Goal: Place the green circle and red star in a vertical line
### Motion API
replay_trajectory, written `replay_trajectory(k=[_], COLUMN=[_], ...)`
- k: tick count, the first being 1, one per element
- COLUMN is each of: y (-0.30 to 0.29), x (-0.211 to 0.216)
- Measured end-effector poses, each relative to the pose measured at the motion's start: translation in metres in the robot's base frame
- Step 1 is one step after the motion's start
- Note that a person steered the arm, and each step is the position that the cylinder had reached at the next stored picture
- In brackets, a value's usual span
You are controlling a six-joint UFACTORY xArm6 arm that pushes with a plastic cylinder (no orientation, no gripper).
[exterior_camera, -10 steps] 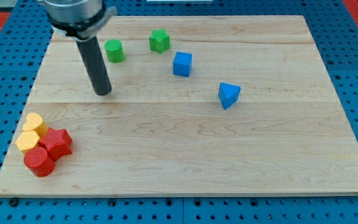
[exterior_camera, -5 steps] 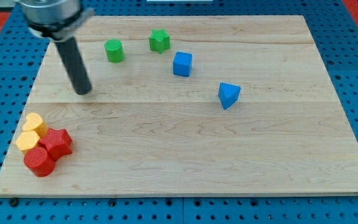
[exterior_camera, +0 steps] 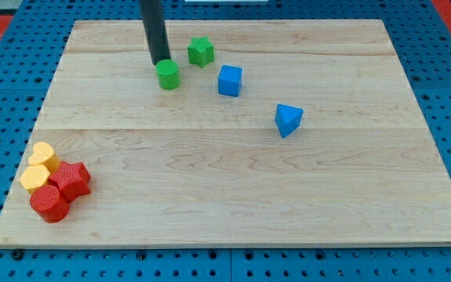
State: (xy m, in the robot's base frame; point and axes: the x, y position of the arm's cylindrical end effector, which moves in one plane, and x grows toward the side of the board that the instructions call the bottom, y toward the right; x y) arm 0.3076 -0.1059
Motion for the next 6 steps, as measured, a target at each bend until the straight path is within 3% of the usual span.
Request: replay_trajectory(k=[2,5,6], y=[-0.021,-0.002,-0.026], x=[0.003,0.215,0.281])
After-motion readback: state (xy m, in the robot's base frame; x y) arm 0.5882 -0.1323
